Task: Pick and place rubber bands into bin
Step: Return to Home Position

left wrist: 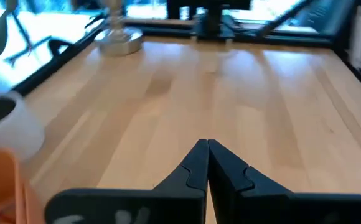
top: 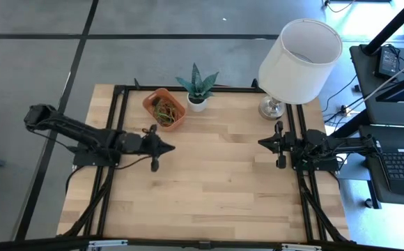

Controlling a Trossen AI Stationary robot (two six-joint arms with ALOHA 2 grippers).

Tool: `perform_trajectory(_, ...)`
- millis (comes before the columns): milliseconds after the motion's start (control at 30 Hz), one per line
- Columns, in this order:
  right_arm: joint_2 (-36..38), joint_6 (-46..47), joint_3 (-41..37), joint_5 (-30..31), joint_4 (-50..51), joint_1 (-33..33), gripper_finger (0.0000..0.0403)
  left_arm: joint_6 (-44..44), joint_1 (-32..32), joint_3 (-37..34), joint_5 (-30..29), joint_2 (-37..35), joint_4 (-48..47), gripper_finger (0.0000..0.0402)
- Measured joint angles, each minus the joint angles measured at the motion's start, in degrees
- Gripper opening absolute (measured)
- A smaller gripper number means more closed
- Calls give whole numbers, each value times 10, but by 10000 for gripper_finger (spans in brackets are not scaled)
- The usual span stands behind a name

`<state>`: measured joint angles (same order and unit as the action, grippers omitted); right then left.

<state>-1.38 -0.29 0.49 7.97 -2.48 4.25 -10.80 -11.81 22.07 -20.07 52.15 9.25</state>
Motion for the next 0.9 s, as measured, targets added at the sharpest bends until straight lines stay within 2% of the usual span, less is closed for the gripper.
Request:
perform_trajectory(200,0,0,0,0,0,0,23,89,-2,-38,59,-91,2,1)
perform_trajectory(367,0,0,0,0,0,0,23,148,36,-85,86,-200,1,1)
perform_trajectory(467,0,0,0,0,0,0,23,170,66,-120,126,-267,1,1)
perform_trajectory(700,0,0,0,0,0,0,23,185,154,-185,254,-418,-2,1)
perform_trajectory(900,0,0,0,0,0,0,23,159,211,-216,287,-492,-13,1)
